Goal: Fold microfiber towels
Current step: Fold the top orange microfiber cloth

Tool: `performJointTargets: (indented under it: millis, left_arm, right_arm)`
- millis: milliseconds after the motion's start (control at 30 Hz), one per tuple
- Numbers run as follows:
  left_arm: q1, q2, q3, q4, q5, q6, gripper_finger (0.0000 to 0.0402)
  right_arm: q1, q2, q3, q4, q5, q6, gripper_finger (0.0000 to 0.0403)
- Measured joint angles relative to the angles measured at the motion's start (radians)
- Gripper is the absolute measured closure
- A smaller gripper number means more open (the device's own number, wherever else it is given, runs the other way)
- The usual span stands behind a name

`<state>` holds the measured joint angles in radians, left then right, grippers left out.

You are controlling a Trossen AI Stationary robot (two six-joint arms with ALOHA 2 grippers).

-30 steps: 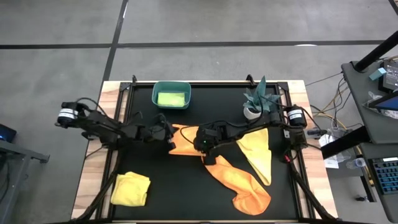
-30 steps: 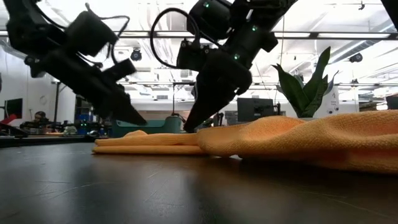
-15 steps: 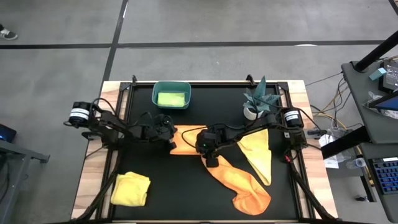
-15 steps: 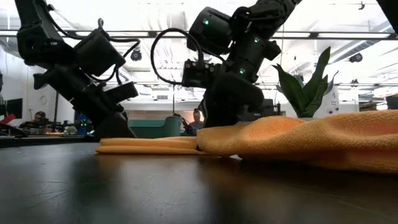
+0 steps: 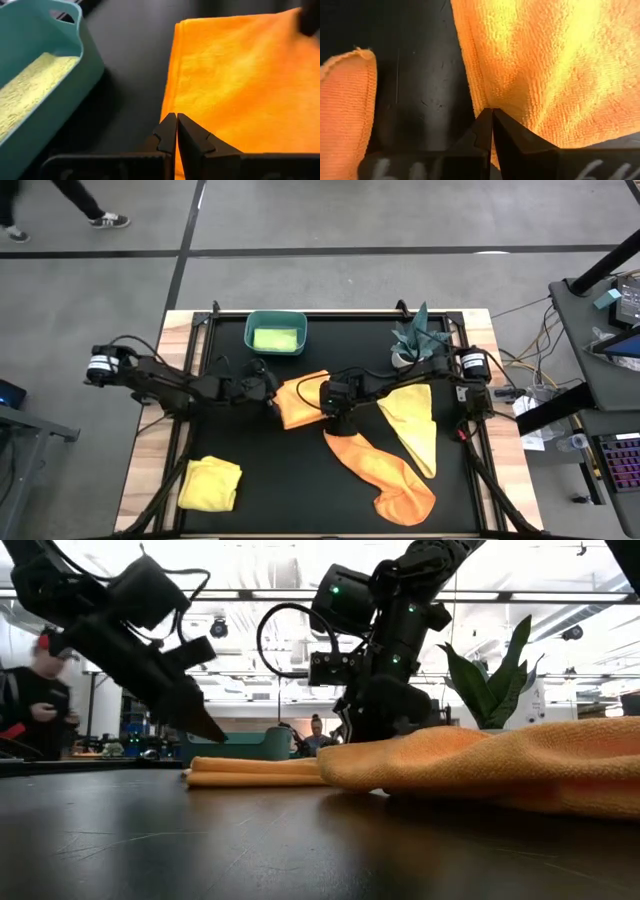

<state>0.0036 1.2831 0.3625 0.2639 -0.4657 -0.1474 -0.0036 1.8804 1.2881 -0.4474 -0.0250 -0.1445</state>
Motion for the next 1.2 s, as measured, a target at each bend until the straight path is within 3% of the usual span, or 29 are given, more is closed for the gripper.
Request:
performJointTargets:
  millis: [233, 833, 1100, 1200]
  left_arm:
    - [-0.005, -0.027, -0.004, 0.019, 0.198, 0.019, 0.0402]
    - [-0.060, 0.191, 0.004, 0.180, 0.387, -0.031, 0.0402]
    - [-0.061, 0.213, 0.004, 0.180, 0.402, -0.033, 0.0402]
    - [-0.061, 0.213, 0.004, 0.179, 0.403, -0.033, 0.0402]
  right_arm:
    - [0.001, -0.027, 0.000, 0.002, -0.003, 0.035, 0.0394]
    - [-0.077, -0.043, 0.000, 0.135, 0.001, 0.058, 0.0394]
    - [-0.162, 0.038, 0.000, 0.306, 0.006, 0.044, 0.0394]
    - [-0.190, 0.055, 0.000, 0.312, 0.063, 0.043, 0.0394]
